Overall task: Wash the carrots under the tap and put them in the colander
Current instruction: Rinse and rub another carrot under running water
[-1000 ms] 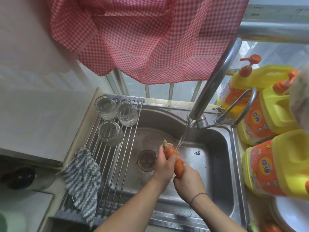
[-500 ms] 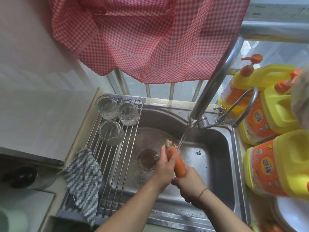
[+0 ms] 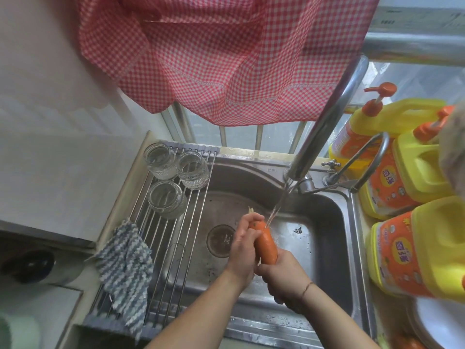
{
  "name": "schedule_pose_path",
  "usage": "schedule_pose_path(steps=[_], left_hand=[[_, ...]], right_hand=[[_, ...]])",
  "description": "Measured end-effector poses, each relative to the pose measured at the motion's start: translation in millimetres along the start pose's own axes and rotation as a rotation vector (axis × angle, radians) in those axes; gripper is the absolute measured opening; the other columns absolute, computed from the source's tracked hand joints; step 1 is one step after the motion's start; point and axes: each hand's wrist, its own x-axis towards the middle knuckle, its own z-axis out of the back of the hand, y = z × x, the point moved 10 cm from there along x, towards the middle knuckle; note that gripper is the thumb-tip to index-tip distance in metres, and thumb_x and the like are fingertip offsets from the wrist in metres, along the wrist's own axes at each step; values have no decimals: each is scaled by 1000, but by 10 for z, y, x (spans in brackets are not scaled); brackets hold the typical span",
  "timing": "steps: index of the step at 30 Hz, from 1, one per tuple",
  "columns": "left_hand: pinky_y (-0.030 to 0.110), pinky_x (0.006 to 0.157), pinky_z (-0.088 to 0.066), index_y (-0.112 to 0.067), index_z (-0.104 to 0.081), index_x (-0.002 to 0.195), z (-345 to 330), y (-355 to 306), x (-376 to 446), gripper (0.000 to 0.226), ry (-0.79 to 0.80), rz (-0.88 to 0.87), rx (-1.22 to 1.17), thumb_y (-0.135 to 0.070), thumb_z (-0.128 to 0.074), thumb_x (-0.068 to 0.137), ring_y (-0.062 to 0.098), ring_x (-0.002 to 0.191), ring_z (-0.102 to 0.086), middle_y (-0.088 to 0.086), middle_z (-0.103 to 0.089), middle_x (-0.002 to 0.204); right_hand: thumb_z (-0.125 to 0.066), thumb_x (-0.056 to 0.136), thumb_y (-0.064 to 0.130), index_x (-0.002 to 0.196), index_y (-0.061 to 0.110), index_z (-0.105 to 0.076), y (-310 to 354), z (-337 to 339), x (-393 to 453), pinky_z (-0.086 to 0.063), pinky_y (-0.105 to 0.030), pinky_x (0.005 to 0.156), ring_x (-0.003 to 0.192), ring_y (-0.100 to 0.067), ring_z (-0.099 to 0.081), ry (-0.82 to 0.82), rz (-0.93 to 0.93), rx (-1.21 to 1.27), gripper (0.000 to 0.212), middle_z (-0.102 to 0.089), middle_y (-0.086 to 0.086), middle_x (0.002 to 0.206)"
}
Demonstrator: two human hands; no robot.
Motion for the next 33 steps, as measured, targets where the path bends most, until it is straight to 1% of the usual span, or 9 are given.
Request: schedule_pose_path(steps=[6,9,13,18,20,24,26,29,33], left_hand=[[45,75,-44,-22,-66,93,49,-1,-6,20,-110,49,-84,-16,-53,79,34,81,-50,19,-53,96],[42,74,-48,-23,-69,93,-10,1,-35,19,-51,72,-119,-18,-52,85,31,74,-56,19,-55,96],[44,77,-49,-24,-73,94,-63,-34,-47,34,38,64,-107,-11,-50,74,36,83,-53,19,-56,99],[48,76,-48,-22,-74,89,21,-24,-32,26,-52,64,-116,-13,-54,73,36,73,-59,20,-59,94],[42,69,-51,-20,-73,84,60,-9,-44,21,-118,70,-132,-15,-56,74,34,65,-60,19,-60,90],[36,61,-52,-20,-72,82,95,-21,-60,22,-179,59,-96,-12,-53,92,31,57,-60,21,-58,87],[39,65,-55,-25,-74,88,34,-73,-74,14,-107,28,2,-18,-62,84,31,64,-63,19,-61,93],[46,76,-55,-27,-70,102,-40,-102,-93,37,23,-11,114,-18,-66,66,30,74,-66,16,-60,100],[41,66,-54,-28,-73,84,-5,-132,-59,26,-100,-36,50,-13,-58,70,30,61,-62,12,-65,82]], right_hand=[[-56,76,-2,88,13,-53,47,9,19,-29,-22,35,34,-16,-34,-9,29,-19,20,-44,-6,56],[-56,76,-1,91,10,-52,-20,24,29,-28,-21,36,35,-17,-34,-7,-3,16,19,-44,-6,57],[-55,77,-4,94,5,-50,-71,37,17,-26,-21,36,35,-17,-33,-6,-24,50,20,-42,-6,55],[-55,75,-4,95,-1,-48,-76,51,1,-29,-22,35,34,-18,-35,-44,-7,-25,21,-43,-10,63],[-55,73,-3,96,-1,-50,-77,52,0,-30,-22,34,35,-19,-36,-58,5,-64,23,-45,-12,64],[-55,74,-4,94,4,-52,-81,26,-8,-31,-22,35,34,-19,-37,-59,11,-86,22,-45,-12,64],[-55,75,-3,93,3,-51,-98,41,2,-32,-23,35,34,-19,-37,-67,-4,-76,19,-45,-11,64],[-55,75,-4,85,3,-50,-82,94,4,-30,-21,35,34,-18,-37,-103,6,-95,14,-44,-10,61],[-58,72,0,80,8,-53,11,110,-22,-32,-23,37,38,-16,-42,-146,77,-194,12,-49,-2,57]])
